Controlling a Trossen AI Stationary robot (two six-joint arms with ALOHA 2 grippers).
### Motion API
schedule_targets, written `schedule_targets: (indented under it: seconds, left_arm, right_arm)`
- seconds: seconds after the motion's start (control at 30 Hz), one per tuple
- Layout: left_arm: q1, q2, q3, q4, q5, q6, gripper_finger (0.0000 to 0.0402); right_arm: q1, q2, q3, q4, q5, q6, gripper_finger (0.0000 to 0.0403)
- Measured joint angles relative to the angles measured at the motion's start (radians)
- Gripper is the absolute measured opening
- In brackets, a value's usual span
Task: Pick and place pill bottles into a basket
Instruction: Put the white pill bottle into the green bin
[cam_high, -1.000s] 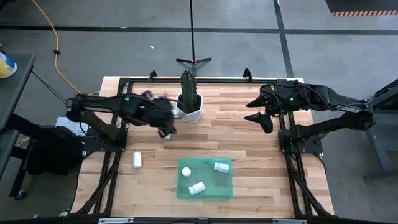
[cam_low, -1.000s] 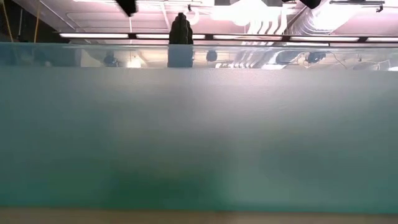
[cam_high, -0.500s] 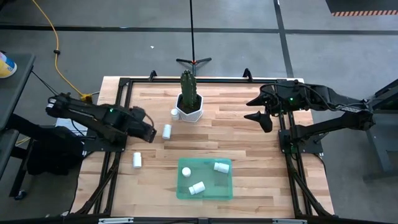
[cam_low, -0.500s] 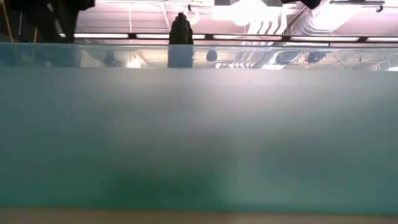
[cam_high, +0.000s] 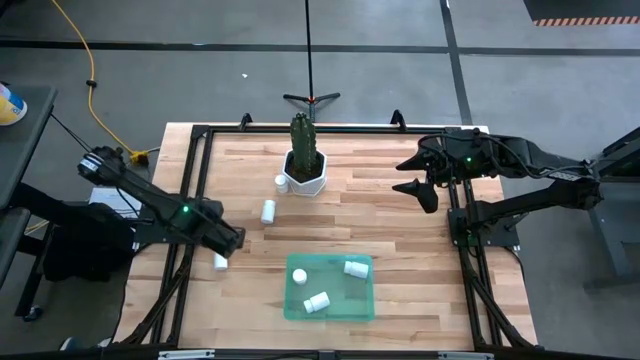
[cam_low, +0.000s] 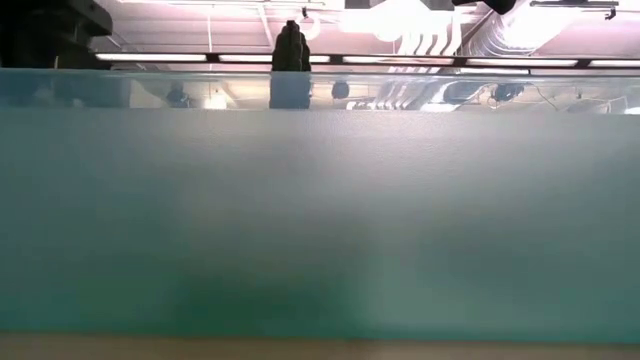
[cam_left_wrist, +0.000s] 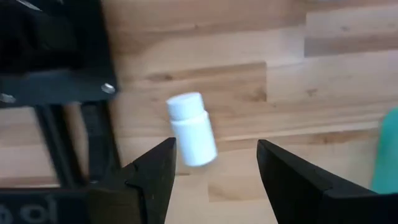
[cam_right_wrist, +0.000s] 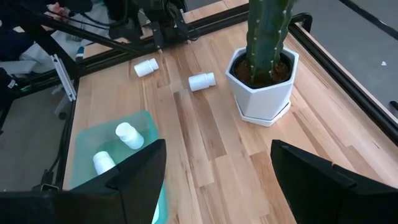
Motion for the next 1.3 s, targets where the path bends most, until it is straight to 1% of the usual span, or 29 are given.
schedule_targets:
  seconds: [0.1,0.23,0.43,0.67,1.03,1.17,1.3]
  left_arm:
    - [0.001,0.000,-0.046,0.087,0.017,-0.011,0.0254]
    - [0.001,0.000,-0.097,0.145,0.053,-0.018,0.0254]
    - [0.001,0.001,-0.140,0.143,0.098,-0.027,0.0254]
    - [0.001,0.001,-0.141,0.140,0.127,-0.028,0.0254]
    - [0.001,0.001,-0.143,0.150,0.135,-0.049,0.0254]
    - [0.001,0.001,-0.183,0.208,0.190,-0.049,0.0263]
    - [0.001,0.001,-0.246,0.291,0.272,-0.054,0.0290]
  right_arm:
    - [0.000,0.000,0.000,0.001,0.000,-0.002,0.0279]
    - [0.000,0.000,0.000,0.004,0.000,-0.002,0.0279]
    - [0.000,0.000,0.000,0.004,0.000,-0.002,0.0279]
    - [0.000,0.000,0.000,0.004,0.000,-0.005,0.0279]
    - [0.000,0.000,0.000,0.003,0.000,-0.022,0.0279]
    - [0.000,0.000,0.000,0.003,-0.001,-0.029,0.0279]
    - [0.000,0.000,0.000,0.003,-0.001,-0.046,0.0279]
